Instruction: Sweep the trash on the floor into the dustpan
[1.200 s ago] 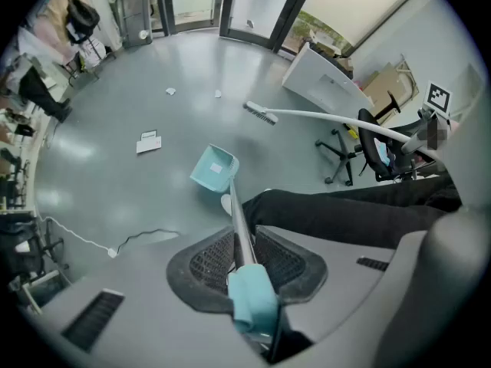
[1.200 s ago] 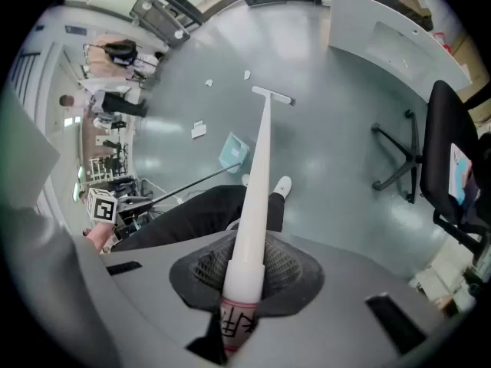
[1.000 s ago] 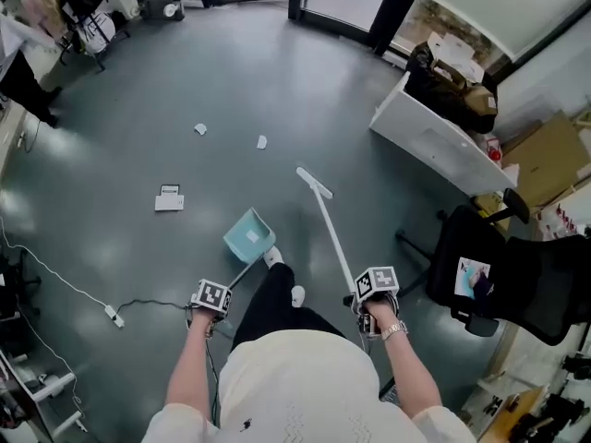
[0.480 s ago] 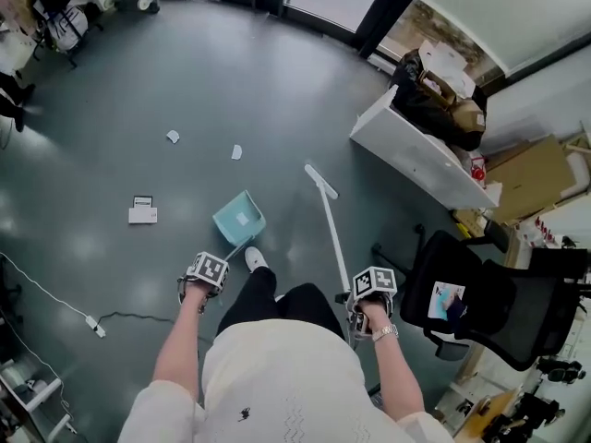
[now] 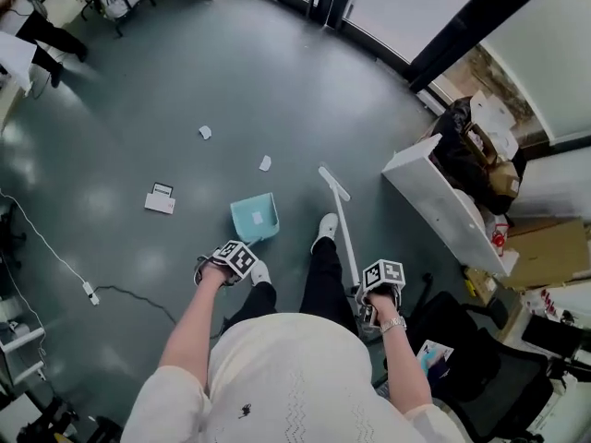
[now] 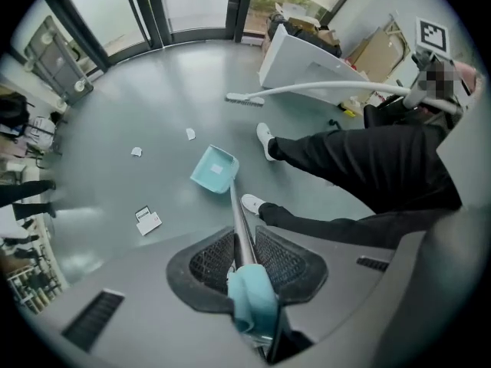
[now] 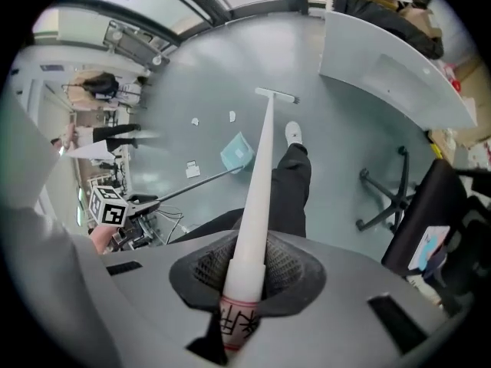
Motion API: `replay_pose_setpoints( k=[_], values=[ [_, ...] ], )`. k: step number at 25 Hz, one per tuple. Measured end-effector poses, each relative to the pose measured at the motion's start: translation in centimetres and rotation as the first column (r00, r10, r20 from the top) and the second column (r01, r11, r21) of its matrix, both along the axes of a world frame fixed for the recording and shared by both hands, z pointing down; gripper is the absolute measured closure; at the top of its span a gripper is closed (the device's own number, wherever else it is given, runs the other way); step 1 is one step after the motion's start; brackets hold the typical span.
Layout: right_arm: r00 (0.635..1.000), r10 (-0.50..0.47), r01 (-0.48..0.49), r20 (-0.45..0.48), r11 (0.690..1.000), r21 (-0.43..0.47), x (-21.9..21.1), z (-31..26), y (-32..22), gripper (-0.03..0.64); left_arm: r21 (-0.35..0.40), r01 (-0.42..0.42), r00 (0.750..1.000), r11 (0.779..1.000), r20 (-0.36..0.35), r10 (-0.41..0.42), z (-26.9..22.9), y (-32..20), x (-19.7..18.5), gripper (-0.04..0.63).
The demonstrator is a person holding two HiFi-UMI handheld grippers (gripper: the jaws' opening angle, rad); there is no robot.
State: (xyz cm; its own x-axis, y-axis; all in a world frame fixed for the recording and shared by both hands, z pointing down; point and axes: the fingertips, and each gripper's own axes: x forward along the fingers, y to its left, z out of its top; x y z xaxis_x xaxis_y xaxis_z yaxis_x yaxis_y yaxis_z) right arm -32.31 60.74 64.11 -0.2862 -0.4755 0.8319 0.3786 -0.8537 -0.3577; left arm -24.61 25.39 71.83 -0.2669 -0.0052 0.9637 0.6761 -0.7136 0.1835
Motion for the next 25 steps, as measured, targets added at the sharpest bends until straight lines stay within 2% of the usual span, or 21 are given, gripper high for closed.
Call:
replay_pose_setpoints(
  k=[3, 6, 10, 15, 17, 21, 25],
  values=[
    [0.993, -0.113, 0.113, 0.023, 0.993, 0.02, 5.7, 1.9, 2.3, 0.554, 0.033, -0.017, 1.0, 0.999, 0.025, 0.017, 0.8, 1.9, 2.3, 0.502],
    [0.964, -0.263, 0.262, 0.046, 0.965, 0.022, 13.1, 3.4, 4.6, 0.554, 0.066, -0.03, 0.999, 0.997, 0.046, 0.027, 1.9, 3.6, 5.7, 0.502],
    [0.884, -0.463, 0.462, 0.061, 0.887, 0.026, 22.2, 4.6, 7.2, 0.554, 0.105, -0.022, 0.997, 0.994, 0.071, 0.015, 3.3, 6.2, 8.9, 0.502],
    [0.785, -0.619, 0.62, 0.034, 0.784, -0.028, 32.0, 6.5, 8.0, 0.554, 0.107, -0.029, 0.997, 0.994, 0.081, 0.02, 4.6, 7.8, 12.8, 0.502],
    [0.755, -0.656, 0.656, 0.026, 0.753, -0.053, 34.7, 7.5, 7.3, 0.554, 0.102, -0.041, 0.996, 0.994, 0.083, 0.033, 5.0, 7.5, 13.8, 0.502],
    [0.724, -0.689, 0.689, 0.038, 0.72, -0.083, 37.7, 10.1, 6.0, 0.554, 0.088, -0.059, 0.996, 0.994, 0.077, 0.052, 5.6, 7.3, 15.7, 0.502],
    [0.663, -0.745, 0.748, 0.069, 0.655, -0.108, 37.0, 11.8, 4.2, 0.554, 0.071, -0.057, 0.994, 0.996, 0.102, 0.049, 6.1, 6.3, 17.6, 0.502]
  ],
)
